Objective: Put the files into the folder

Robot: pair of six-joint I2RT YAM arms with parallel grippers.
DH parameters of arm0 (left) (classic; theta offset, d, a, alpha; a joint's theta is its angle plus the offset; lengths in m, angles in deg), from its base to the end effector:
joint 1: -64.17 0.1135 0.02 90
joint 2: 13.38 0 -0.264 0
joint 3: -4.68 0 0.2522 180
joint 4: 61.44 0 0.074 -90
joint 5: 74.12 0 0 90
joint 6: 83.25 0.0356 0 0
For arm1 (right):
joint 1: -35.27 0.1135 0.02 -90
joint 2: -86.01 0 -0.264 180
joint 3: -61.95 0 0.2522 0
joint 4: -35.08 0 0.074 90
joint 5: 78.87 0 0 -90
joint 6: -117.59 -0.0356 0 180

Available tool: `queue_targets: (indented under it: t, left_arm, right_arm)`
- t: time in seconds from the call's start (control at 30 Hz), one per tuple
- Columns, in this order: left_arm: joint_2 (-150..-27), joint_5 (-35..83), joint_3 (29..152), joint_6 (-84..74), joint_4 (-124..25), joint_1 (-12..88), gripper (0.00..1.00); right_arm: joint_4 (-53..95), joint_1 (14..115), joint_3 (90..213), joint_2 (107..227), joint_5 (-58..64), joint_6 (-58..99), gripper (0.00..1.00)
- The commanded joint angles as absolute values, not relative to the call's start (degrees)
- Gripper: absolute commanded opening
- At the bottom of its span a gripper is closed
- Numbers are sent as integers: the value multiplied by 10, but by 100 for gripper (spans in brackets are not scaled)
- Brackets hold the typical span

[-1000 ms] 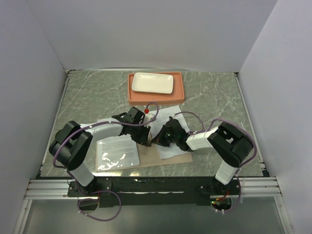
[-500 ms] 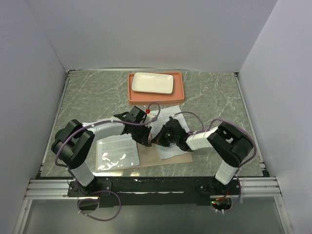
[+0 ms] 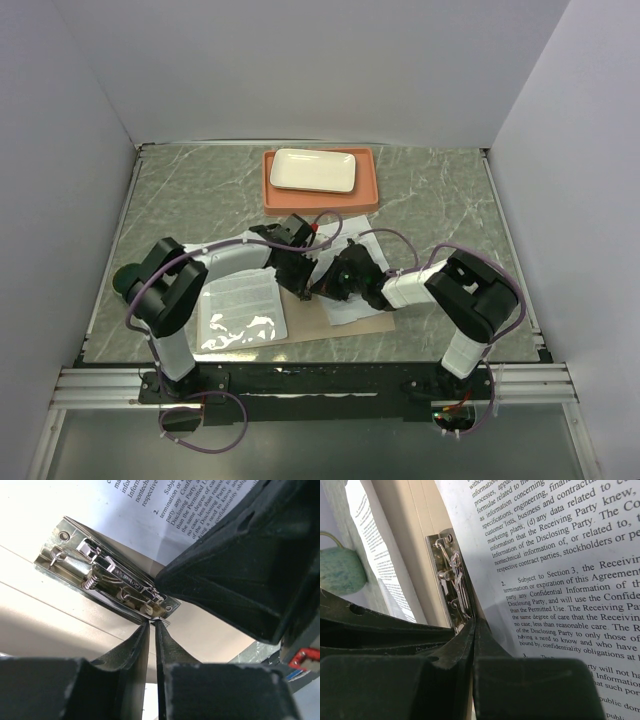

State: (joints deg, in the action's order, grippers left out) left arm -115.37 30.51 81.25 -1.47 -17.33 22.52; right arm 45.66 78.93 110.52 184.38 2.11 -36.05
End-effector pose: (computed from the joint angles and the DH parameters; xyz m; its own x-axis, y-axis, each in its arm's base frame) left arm 0.2485 -0.2330 0.1619 -0.7942 0.5212 -0.3123 0.6017 0.7465 -0.2842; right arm 0.2174 0.2151 0.1130 -0.8928 0.3713 -0.2552 0.0681 0.6712 0.7382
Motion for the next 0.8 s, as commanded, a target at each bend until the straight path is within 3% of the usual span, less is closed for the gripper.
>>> queue_targets:
  t: [0.0, 0.3, 0.5, 0.77]
  left_arm:
    - [-1225, 270, 803, -26, -274, 194, 15]
    - [-1224, 241, 798, -49, -296, 179, 16]
    - [-1136, 245, 810, -18, -275, 185, 17]
    - [-1074, 276, 872, 28, -216, 264, 21]
  right_arm:
    - [339, 816, 1085, 1893, 39, -344, 0]
    - [336, 824, 1093, 1905, 37, -346, 0]
    - [329, 824, 1092, 1904, 39, -349, 0]
    - [320, 824, 1088, 1896, 47, -353, 0]
